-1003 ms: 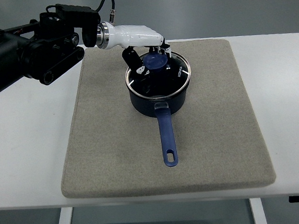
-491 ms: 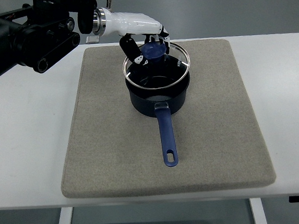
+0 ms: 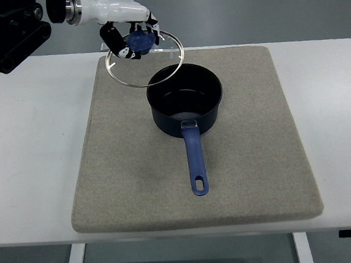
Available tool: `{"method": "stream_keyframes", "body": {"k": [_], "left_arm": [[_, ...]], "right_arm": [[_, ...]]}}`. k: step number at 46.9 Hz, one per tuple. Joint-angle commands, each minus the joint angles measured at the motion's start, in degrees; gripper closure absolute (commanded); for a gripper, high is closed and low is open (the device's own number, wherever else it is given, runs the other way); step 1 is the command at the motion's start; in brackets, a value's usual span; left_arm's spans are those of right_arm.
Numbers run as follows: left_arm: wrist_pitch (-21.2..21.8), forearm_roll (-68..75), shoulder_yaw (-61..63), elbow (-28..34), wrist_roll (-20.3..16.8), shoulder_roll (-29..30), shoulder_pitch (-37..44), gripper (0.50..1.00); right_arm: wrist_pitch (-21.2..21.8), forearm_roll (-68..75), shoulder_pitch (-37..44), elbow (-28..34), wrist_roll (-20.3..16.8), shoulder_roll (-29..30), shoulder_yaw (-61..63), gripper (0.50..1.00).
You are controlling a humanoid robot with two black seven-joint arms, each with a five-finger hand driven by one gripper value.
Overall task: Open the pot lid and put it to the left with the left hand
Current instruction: 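Lift the glass lid off the pot with the left hand, then lower the glass lid onto the pad beside the pot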
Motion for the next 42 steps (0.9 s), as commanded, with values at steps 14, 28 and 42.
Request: {"method": "stream_keyframes", "body": {"k": [14,28,42], "left_arm": [[1.76,-0.79,4.74,5.98,0.0,1.79,5.81,1.0],[6.5,-1.14,4.65,7.21,0.0,1.09,10.47,1.0],[12.31,-1.84,4.65,7.83,0.0,-1.46,14.16,0.621]], "right_arm": [[0.02,0.09,0.0,0.0,0.0,0.0,-0.05,0.583],[-0.07,0.0,0.0,0.0,0.0,0.0,-0.05,0.583],[-0.07,0.0,0.0,0.0,0.0,0.0,0.04,0.583]]}}
